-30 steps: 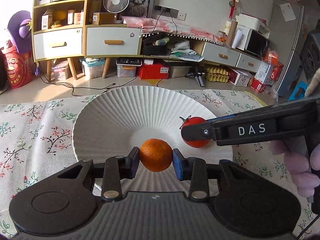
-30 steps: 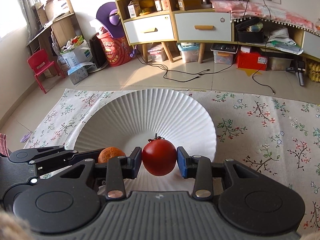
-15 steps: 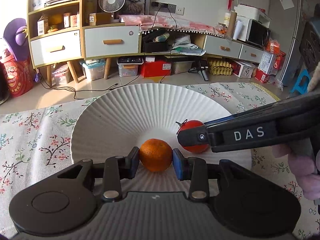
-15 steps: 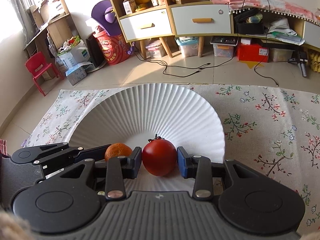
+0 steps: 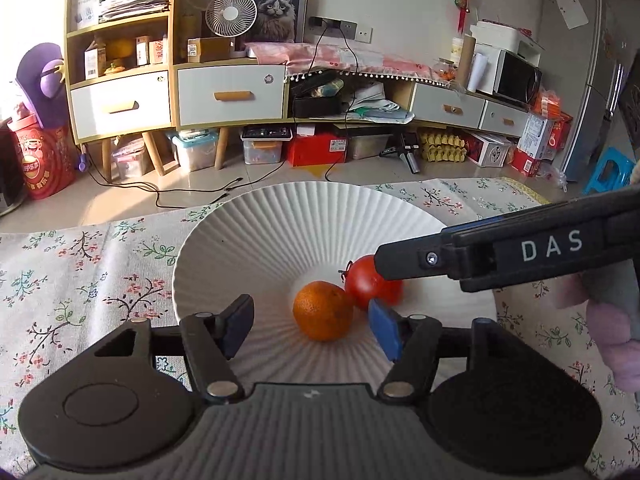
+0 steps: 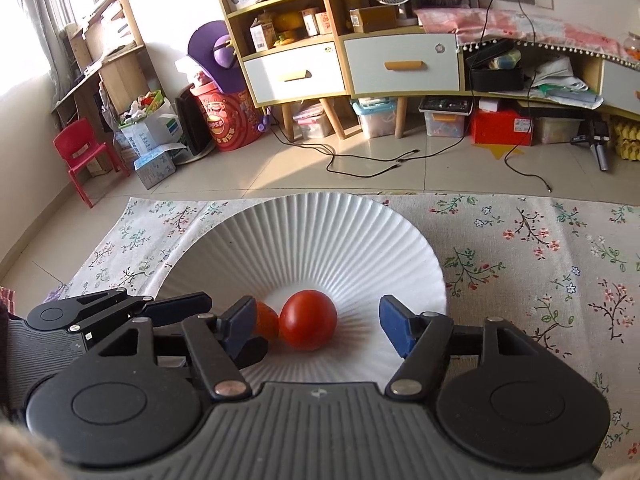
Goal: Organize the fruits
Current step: 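Open both grippers to drop the orange and tomato into the bowl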
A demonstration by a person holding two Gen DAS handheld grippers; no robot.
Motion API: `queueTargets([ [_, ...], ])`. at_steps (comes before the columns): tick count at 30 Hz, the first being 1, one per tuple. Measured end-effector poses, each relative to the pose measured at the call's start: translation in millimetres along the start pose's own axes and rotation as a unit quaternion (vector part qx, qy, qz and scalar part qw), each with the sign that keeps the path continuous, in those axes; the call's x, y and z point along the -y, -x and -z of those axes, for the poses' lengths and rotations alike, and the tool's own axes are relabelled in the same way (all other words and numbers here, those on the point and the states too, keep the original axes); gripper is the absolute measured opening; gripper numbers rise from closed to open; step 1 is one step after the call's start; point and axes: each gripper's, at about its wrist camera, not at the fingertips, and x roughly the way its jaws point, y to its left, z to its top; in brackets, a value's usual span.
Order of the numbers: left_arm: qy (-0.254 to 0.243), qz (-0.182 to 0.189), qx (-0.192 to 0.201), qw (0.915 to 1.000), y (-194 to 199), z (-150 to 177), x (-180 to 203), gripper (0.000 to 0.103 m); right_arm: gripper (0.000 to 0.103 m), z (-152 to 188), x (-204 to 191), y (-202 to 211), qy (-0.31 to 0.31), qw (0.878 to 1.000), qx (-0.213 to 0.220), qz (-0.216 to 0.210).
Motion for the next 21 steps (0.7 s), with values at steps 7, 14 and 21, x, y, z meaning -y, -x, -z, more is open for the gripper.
queueTargets([
  [7, 0.019, -0.007, 0.003, 0.9998, 23, 4, -2, 0.084, 0.093, 3, 2, 22, 0.003, 1.0, 0.019, 0.014],
  [14, 0.02, -0.036, -0.008, 0.9991, 50, 16, 4, 0.095, 0.102, 18, 5, 44, -0.004, 1.0, 0.021, 0.02],
  [21, 0.024, -0.071, -0.022, 0.997, 74, 27, 9, 0.095, 0.102, 31, 2, 64, -0.007, 0.999, 0.018, 0.026],
])
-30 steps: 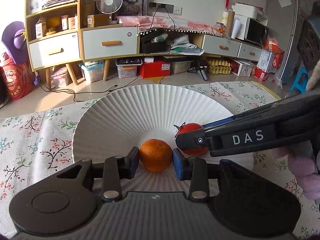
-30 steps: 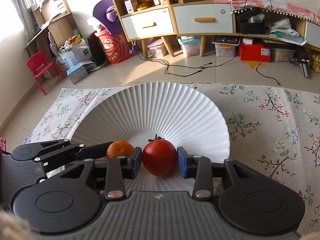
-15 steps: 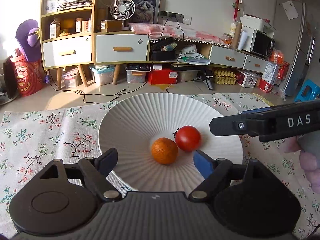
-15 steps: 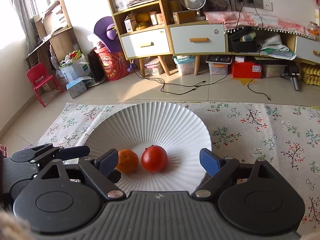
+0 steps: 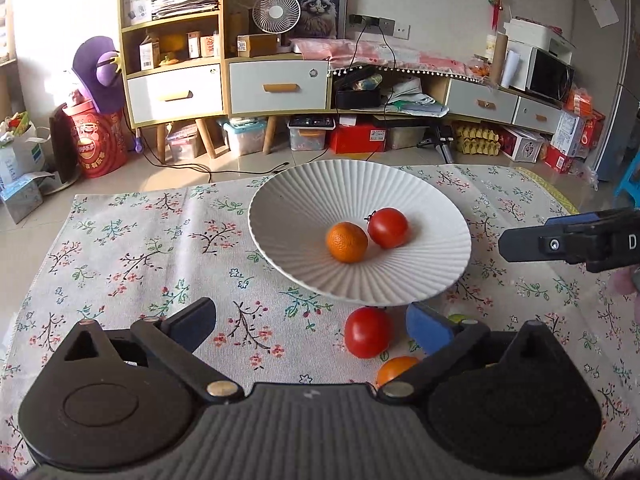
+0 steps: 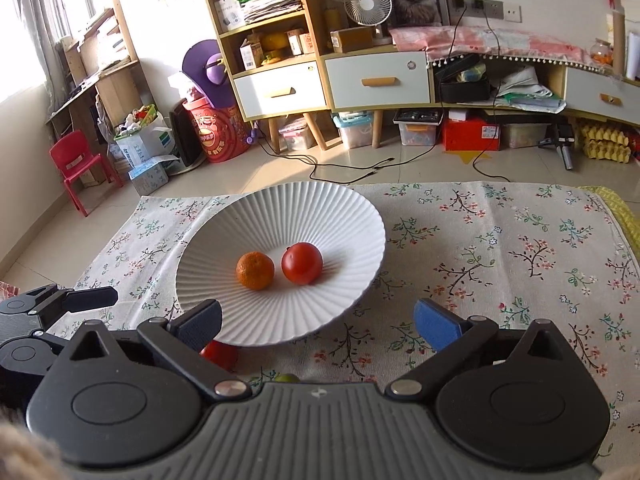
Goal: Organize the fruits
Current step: 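Open both grippers to drop the orange and tomato into the bowl, then withdraw both grippers from the bowl back toward the remaining fruit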
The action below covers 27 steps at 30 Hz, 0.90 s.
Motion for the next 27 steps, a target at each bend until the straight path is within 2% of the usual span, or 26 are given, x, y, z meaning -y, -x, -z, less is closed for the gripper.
queueTargets([
  [14, 0.012, -0.001, -0.024, 0.9996, 38, 55, -3, 0.095, 0.102, 41, -15, 18, 0.036, 0.998, -0.039, -0.018],
  [18, -0.01, 0.004, -0.02, 0.9997, 43, 66, 1, 0.095, 0.102, 56, -17, 16, 0.051, 0.997, -0.056, -0.017],
  [27, -0.045, 0.051, -0.025, 0.9974, 59, 92, 17, 0.095, 0.102, 86, -25, 15, 0.086, 0.992, -0.092, -0.018],
])
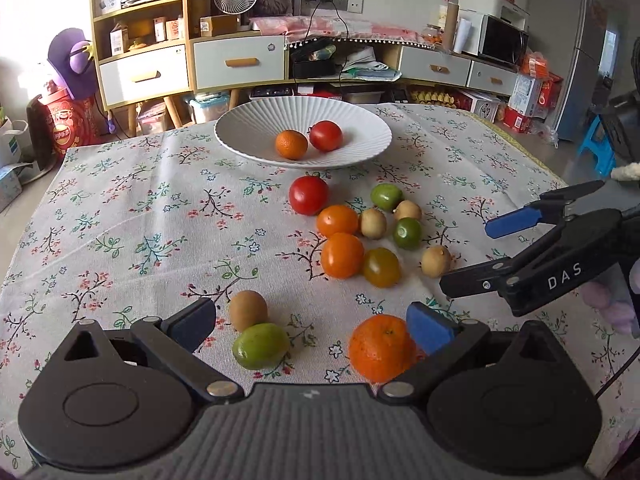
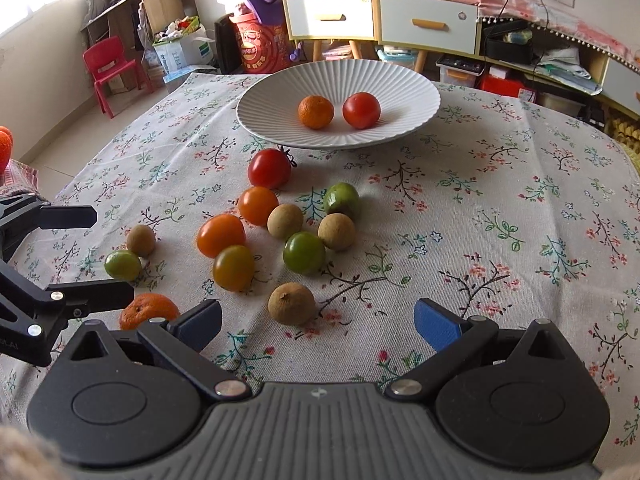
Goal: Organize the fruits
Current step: 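Withdraw both grippers from the bowl back toward the remaining fruit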
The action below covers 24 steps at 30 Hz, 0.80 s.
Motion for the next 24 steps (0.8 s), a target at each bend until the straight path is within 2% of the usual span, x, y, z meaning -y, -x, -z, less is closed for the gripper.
queueTargets([
  [6, -0.028, 0.024, -0.015, 0.9992, -6, 16, 17, 0.095, 0.102, 12, -7, -7, 0.038, 0.999, -0.023, 0.015],
  [10, -0.043, 0.032, -0.025, 0.9983, -13, 25, 26, 0.095, 0.103, 21, -12, -6, 0.072, 0.997, -0.017, 0.032],
  [14, -0.053, 0.024, -0.035, 0.9977, -21, 33, 30, 0.095, 0.103, 23, -9, -5, 0.069, 0.997, -0.017, 0.027],
  [24, -0.036, 0.012, -0.026, 0.999, -20, 36, 30, 0.096, 0.103, 29, -5, -4, 0.079, 0.997, 0.012, 0.017],
])
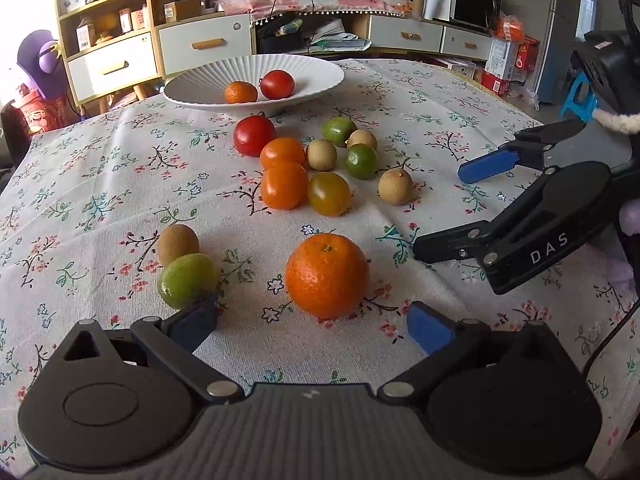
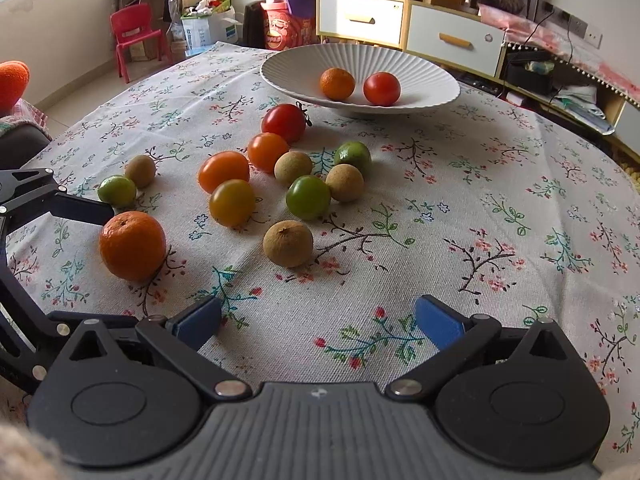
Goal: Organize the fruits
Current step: 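Withdraw both grippers from the bowl back toward the remaining fruit, then close the left gripper on another orange while the right gripper grasps a brown kiwi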
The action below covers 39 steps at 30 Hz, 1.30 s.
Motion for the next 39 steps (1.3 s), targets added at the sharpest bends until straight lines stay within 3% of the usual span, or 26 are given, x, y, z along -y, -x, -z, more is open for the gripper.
queueTargets([
  [6, 0.006, 0.003, 0.001, 1.0, 0, -2, 0, 0.094, 0.103, -4, 0, -2, 0.001, 1.0, 0.012, -0.002],
  [8, 0.008, 0.006, 0.003, 0.9999, 1, -3, 0, 0.088, 0.102, -6, 0, -3, 0.0, 1.0, 0.016, -0.006],
  [14, 0.015, 0.015, 0.007, 0.9997, 3, -7, 0, 0.071, 0.087, -10, -5, -3, 0.012, 0.999, 0.029, -0.01],
  [29, 0.039, 0.033, 0.01, 0.9986, 4, -13, -4, 0.042, 0.049, -18, -6, -1, 0.003, 0.999, 0.036, -0.034],
  [39, 0.051, 0.037, 0.007, 0.998, 4, -14, -7, 0.034, 0.034, -21, -5, -1, -0.008, 0.999, 0.038, -0.037],
])
